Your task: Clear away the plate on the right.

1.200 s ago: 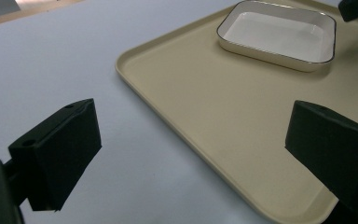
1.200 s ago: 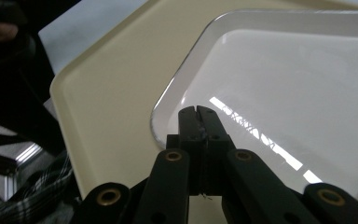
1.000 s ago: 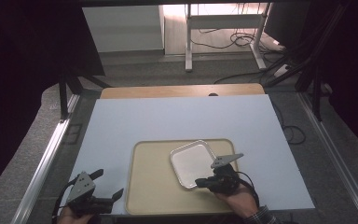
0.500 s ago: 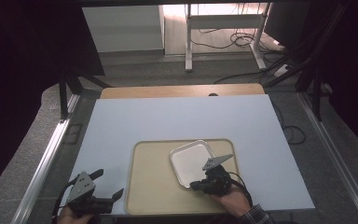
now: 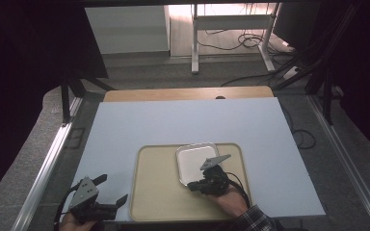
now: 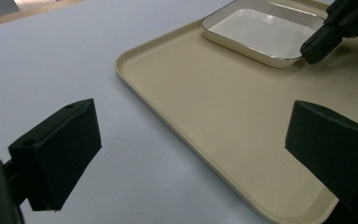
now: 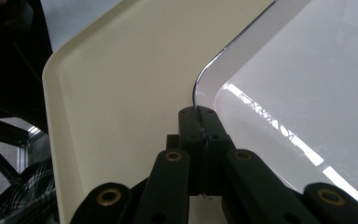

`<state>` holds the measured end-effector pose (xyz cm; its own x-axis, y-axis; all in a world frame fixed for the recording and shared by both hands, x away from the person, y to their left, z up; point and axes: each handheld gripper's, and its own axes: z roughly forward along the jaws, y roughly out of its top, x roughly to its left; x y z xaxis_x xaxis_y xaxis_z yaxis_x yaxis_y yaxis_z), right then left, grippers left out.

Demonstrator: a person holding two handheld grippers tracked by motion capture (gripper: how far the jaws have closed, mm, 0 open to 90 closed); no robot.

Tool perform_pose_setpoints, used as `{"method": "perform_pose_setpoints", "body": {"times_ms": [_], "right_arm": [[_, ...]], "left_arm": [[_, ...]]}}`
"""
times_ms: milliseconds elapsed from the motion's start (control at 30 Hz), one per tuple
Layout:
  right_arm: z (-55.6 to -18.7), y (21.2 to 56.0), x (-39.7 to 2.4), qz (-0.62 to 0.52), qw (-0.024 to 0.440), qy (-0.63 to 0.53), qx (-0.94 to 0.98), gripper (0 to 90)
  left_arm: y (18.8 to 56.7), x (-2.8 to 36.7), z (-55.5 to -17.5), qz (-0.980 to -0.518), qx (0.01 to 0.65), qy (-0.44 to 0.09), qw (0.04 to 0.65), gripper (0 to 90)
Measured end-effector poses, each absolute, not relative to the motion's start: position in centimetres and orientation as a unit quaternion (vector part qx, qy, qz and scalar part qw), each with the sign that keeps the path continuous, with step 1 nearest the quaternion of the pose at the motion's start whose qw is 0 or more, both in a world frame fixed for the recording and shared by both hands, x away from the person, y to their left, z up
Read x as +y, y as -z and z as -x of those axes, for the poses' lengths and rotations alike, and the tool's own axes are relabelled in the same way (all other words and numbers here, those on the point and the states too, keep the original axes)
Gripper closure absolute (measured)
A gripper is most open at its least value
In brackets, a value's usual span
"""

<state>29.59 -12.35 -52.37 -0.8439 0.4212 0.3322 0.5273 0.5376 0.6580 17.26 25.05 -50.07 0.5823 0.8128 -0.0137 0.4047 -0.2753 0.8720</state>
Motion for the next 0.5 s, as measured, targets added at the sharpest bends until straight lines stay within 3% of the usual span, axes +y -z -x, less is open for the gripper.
{"method": "perform_pose_setpoints", "body": {"times_ms": [500], "right_arm": [[-30.1,52.5,-10.8,0.266,0.061,0.399,-0.875,89.8]], "left_arm": [[50.1,25.1,-17.3,-0.766,0.396,-0.225,0.453,3.1]]}}
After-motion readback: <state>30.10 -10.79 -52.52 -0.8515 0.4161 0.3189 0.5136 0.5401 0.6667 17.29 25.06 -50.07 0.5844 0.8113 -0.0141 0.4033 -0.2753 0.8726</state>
